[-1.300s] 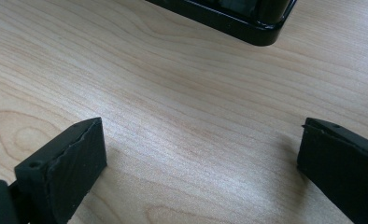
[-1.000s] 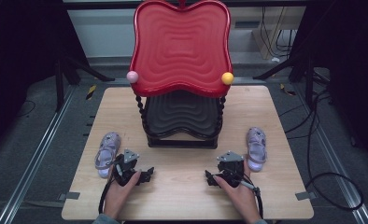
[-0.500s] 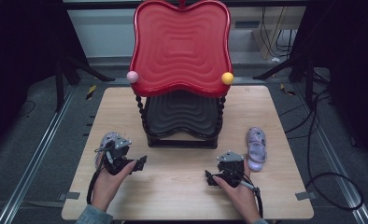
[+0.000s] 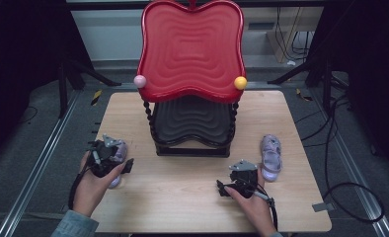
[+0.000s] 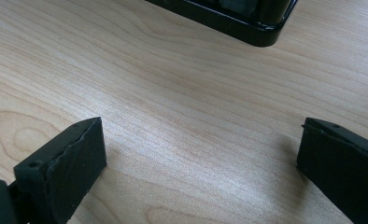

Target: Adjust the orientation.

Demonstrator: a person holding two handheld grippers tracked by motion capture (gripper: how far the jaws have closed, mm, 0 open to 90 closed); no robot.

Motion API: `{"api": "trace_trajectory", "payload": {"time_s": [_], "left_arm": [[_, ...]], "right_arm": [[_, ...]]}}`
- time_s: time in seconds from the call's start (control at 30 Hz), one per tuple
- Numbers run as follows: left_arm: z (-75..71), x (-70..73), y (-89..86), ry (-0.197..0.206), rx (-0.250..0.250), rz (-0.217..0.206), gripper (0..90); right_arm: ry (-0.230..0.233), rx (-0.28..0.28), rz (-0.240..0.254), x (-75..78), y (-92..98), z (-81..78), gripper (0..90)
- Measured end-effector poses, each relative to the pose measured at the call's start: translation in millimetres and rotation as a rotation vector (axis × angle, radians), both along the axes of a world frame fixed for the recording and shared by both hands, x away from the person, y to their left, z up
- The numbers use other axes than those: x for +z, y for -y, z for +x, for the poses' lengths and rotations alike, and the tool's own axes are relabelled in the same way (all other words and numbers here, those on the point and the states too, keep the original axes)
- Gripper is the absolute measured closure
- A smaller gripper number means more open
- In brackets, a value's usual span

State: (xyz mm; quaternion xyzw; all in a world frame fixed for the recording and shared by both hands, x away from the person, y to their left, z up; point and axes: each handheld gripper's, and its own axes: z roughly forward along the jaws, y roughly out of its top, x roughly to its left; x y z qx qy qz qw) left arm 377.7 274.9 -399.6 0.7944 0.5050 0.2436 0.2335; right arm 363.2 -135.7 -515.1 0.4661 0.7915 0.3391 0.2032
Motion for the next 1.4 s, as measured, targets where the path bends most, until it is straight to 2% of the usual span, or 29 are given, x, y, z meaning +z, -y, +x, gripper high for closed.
{"api": "trace_trajectory", "payload": {"time_s": [0.03,0.1,0.13,0.27,0.3,0.33,0.37,0.4,0.5,0.53,0.6,0.63,0.8,0.83,0.87,0.9,0.93,0.97,1.0,1.2,1.23,1.27,1.33,1.37,1.4], "left_arm": [[-2.8,0.0,-11.4,-0.011,0.015,-0.006,16.7],[-3.2,0.1,-22.9,-0.02,0.038,-0.013,19.0],[-3.2,0.1,-22.9,-0.02,0.038,-0.013,20.4],[0.6,-1.4,-41.8,-0.034,0.076,-0.037,24.0],[1.6,-1.9,-45.7,-0.037,0.084,-0.041,28.6],[2.2,-2.5,-49.4,-0.044,0.088,-0.041,28.6],[3.6,-4.8,-56.0,-0.061,0.102,-0.039,31.2],[3.6,-4.8,-56.0,-0.061,0.102,-0.039,32.5],[6.4,-10.4,-63.6,-0.109,0.109,-0.035,34.9],[7.7,-12.9,-67.1,-0.13,0.113,-0.041,38.7],[8.8,-14.6,-68.3,-0.144,0.116,-0.043,40.9],[12.6,-19.3,-71.3,-0.18,0.117,-0.043,42.2],[20.6,-27.5,-75.4,-0.24,0.119,-0.044,45.5],[24.0,-31.2,-75.7,-0.274,0.117,-0.055,47.7],[24.0,-31.2,-75.7,-0.274,0.117,-0.055,48.2],[25.9,-33.8,-75.6,-0.293,0.117,-0.057,49.6],[25.9,-33.8,-75.6,-0.293,0.117,-0.057,50.7],[27.0,-35.5,-76.0,-0.312,0.117,-0.06,52.1],[27.0,-35.5,-76.0,-0.312,0.117,-0.06,52.4],[31.2,-38.4,-77.2,-0.371,0.119,-0.083,57.4],[32.0,-38.6,-77.9,-0.377,0.118,-0.079,60.7],[33.4,-40.1,-77.9,-0.394,0.116,-0.069,60.8],[33.7,-40.9,-77.7,-0.403,0.117,-0.07,62.0],[34.6,-43.2,-77.7,-0.422,0.116,-0.068,62.5],[34.6,-43.2,-77.7,-0.422,0.116,-0.068,63.0]], "right_arm": [[0.0,0.001,-0.001,0.0,0.1,0.0,1.6],[0.001,0.002,-0.001,0.0,0.2,0.2,1.5],[0.001,0.002,-0.001,0.0,0.2,0.2,1.5],[0.001,0.003,0.0,-0.1,0.2,0.4,1.6],[0.003,0.004,-0.001,-0.1,0.3,0.4,1.6],[0.003,0.004,-0.001,-0.1,0.3,0.4,1.6],[0.001,0.004,0.0,0.0,0.2,0.2,1.6],[0.001,0.004,0.0,0.0,0.2,0.2,1.6],[0.001,0.007,0.0,0.0,0.5,-0.3,1.8],[0.002,0.007,0.001,-0.1,0.5,-0.5,1.8],[0.002,0.008,0.001,0.0,0.5,-0.5,1.8],[0.002,0.009,0.001,-0.1,0.7,-0.5,1.8],[0.002,0.008,0.001,-0.1,0.6,-0.5,1.8],[0.002,0.008,0.002,0.0,0.5,-0.6,1.8],[0.002,0.008,0.002,0.0,0.5,-0.6,1.8],[0.002,0.009,0.001,-0.1,0.7,-0.5,1.8],[0.002,0.009,0.001,-0.1,0.7,-0.5,1.8],[0.002,0.008,0.001,0.0,0.6,-0.6,1.8],[0.002,0.008,0.001,0.0,0.6,-0.6,1.8],[0.002,0.008,0.001,0.0,0.6,-0.6,1.8],[0.002,0.008,0.001,0.0,0.6,-0.6,1.8],[0.002,0.008,0.001,-0.1,0.6,-0.6,1.8],[0.002,0.008,0.001,0.0,0.6,-0.6,1.7],[0.002,0.008,0.001,0.0,0.6,-0.6,1.8],[0.002,0.008,0.001,0.0,0.6,-0.6,1.8]]}}
